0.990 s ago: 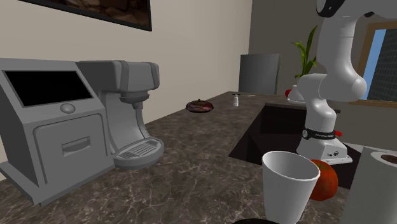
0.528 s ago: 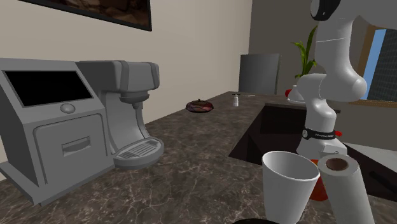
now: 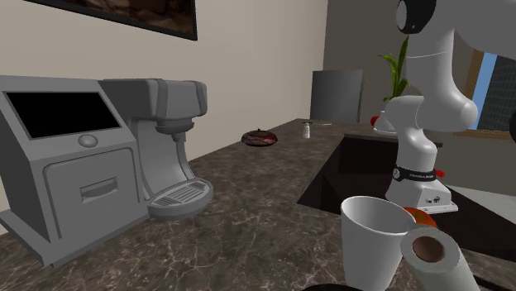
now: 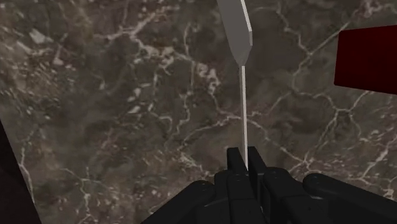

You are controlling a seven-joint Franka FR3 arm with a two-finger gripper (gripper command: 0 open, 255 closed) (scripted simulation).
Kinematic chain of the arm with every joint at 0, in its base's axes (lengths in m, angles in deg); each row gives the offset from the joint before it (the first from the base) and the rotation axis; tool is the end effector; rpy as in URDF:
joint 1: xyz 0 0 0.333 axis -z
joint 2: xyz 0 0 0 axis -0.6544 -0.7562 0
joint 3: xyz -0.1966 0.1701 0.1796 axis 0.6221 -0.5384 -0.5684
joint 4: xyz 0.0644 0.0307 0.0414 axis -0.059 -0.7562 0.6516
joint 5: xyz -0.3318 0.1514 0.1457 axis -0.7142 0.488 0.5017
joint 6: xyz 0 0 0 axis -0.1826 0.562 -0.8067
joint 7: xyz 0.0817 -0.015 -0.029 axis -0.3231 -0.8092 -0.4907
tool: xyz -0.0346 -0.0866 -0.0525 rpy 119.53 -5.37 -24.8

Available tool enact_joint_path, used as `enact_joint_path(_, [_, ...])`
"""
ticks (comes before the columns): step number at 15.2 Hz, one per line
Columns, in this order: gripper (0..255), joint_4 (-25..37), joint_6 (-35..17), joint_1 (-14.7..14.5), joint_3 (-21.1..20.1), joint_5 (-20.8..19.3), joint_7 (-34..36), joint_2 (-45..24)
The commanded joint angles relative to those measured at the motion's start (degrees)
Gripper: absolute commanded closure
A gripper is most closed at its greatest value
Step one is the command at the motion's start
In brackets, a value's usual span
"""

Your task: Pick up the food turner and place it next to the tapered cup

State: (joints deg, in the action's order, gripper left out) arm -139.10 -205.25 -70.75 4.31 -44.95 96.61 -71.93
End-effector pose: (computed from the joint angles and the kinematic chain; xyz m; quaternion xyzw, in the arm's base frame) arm 0.1044 0.5091 0.2579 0.9687 -0.2460 0.0322 0.0077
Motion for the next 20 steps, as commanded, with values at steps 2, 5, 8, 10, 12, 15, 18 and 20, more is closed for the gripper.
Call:
enact_joint_path(2, [255,0.06,-1.42,-1.58,1.93,-3.06,2.19,-2.42])
enact_joint_path(5, [255,0.13,-2.08,-2.34,2.90,-4.45,3.17,-3.52])
enact_joint_path(8, [255,0.13,-2.08,-2.34,2.90,-4.45,3.17,-3.52])
enact_joint_path(10, [255,0.13,-2.08,-2.34,2.90,-4.45,3.17,-3.52])
enact_joint_path(12, [0,0.14,-2.08,-2.35,2.90,-4.45,3.17,-3.52])
enact_joint_path(15, [0,0.13,-2.09,-2.35,2.90,-4.45,3.17,-3.52])
enact_joint_path(18, [0,0.08,-0.88,-1.11,1.21,-2.06,1.57,-1.65])
enact_joint_path(20, [0,0.26,1.65,1.32,-2.03,2.83,-1.74,2.15])
